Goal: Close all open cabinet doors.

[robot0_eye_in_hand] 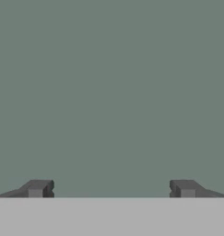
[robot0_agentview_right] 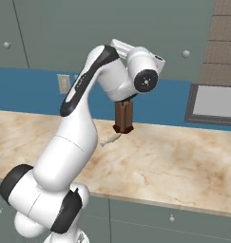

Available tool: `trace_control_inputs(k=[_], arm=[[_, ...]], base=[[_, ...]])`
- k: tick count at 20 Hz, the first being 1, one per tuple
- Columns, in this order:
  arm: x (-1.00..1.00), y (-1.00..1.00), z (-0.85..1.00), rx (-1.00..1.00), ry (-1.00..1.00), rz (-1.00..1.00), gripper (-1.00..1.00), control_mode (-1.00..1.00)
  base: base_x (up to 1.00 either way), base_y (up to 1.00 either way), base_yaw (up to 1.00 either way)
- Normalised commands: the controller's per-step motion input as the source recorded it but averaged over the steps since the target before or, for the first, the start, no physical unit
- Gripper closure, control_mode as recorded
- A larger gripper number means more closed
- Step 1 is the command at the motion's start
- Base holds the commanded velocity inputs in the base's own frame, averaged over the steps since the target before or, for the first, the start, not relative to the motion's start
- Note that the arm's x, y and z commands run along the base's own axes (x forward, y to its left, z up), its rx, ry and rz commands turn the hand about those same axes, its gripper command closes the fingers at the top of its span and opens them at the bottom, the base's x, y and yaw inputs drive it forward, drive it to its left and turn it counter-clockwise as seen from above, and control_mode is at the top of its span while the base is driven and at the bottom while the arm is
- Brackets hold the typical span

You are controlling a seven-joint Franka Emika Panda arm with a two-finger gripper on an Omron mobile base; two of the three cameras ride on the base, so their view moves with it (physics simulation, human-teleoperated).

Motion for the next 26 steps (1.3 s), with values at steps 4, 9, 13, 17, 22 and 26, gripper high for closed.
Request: trace_control_inputs(k=[4, 9, 13, 17, 22, 26], arm=[[0.13, 0.0, 0.0, 0.0, 0.0, 0.05, -1.0, -1.0], [0.16, 0.0, -0.02, 0.0, 0.0, 0.03, -1.0, -1.0], [0.16, 0.0, -0.02, 0.0, 0.0, 0.03, -1.0, -1.0], [0.16, 0.0, -0.03, 0.0, 0.0, 0.02, -1.0, -1.0], [0.17, 0.0, -0.04, 0.0, 0.0, 0.02, -1.0, -1.0], [0.16, 0.0, -0.02, 0.0, 0.0, 0.02, -1.0, -1.0]], base=[[0.0, 0.0, 0.0], [0.0, 0.0, 0.0], [0.0, 0.0, 0.0], [0.0, 0.0, 0.0], [0.0, 0.0, 0.0], [0.0, 0.0, 0.0]])
